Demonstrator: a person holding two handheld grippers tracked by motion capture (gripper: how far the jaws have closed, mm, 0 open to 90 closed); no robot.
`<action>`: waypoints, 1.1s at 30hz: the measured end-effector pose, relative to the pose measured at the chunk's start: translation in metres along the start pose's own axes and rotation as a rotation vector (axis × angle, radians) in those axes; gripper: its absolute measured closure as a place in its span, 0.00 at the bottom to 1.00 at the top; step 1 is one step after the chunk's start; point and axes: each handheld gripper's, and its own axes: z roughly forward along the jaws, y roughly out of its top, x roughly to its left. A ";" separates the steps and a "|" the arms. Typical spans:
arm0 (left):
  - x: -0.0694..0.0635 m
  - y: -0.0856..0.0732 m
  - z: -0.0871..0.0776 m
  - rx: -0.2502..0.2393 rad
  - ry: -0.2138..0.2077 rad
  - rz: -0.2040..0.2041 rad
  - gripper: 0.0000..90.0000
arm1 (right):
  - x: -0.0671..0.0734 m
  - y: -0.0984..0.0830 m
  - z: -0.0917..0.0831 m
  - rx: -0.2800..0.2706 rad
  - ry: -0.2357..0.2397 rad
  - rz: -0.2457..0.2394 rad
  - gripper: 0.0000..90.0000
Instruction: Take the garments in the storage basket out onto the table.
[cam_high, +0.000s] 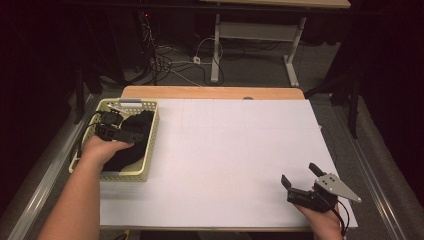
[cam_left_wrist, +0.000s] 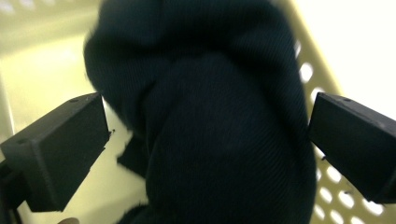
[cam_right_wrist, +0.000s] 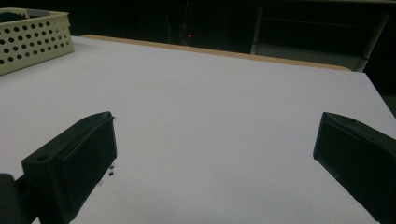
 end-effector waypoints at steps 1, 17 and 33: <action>0.001 0.000 0.001 0.022 -0.006 -0.004 0.00 | 0.000 0.000 0.000 0.000 0.000 0.001 0.00; 0.000 0.003 0.039 0.315 -0.043 0.079 0.02 | 0.004 0.001 0.000 0.004 0.008 -0.004 0.00; -0.006 -0.001 0.048 0.350 0.009 0.193 0.41 | 0.002 0.003 -0.002 -0.002 0.003 -0.007 0.00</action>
